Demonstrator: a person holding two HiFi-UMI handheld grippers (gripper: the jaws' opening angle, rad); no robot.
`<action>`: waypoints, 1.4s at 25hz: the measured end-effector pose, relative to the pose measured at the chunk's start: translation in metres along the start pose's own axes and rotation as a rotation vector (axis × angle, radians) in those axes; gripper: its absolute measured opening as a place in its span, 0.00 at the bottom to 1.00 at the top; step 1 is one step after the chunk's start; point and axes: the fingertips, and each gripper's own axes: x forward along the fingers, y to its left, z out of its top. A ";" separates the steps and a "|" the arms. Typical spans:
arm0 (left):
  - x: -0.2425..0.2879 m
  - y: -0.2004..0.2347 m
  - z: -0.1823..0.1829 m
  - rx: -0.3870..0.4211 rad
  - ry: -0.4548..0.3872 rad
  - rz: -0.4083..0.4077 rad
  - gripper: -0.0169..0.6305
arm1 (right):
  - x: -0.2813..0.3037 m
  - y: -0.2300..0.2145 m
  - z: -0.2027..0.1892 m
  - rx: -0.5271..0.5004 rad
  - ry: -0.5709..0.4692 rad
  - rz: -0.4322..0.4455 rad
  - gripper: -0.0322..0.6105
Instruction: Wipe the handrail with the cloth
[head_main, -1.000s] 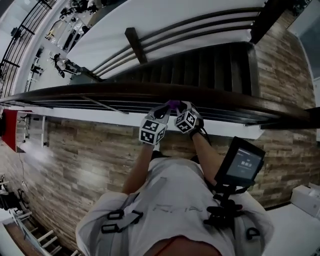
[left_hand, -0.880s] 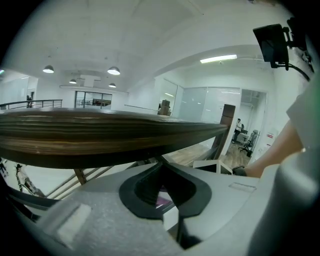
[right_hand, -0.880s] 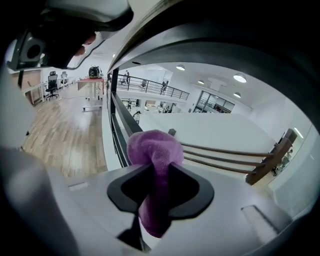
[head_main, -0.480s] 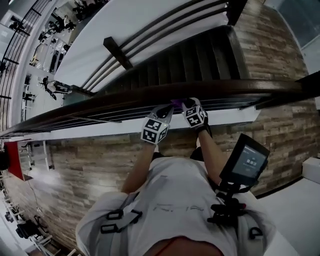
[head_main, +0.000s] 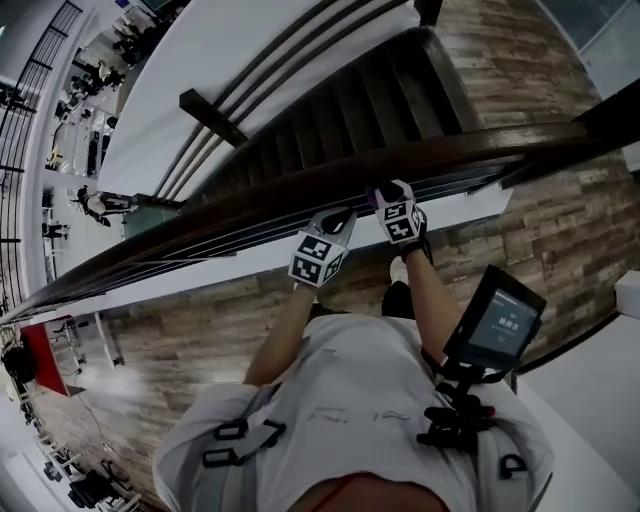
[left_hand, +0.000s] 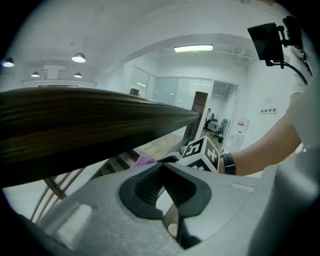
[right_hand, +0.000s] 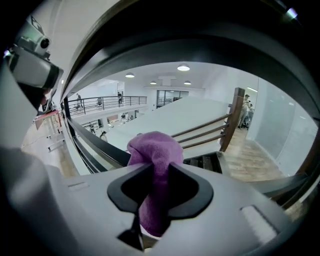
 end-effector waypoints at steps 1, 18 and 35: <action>0.003 -0.002 0.000 0.003 0.003 -0.010 0.02 | -0.002 -0.007 -0.001 0.009 -0.002 -0.018 0.20; 0.114 -0.090 0.024 0.019 0.010 -0.177 0.02 | -0.053 -0.170 -0.036 0.099 -0.041 -0.249 0.20; 0.223 -0.185 0.046 0.038 0.031 -0.304 0.02 | -0.115 -0.402 -0.097 0.175 0.024 -0.526 0.20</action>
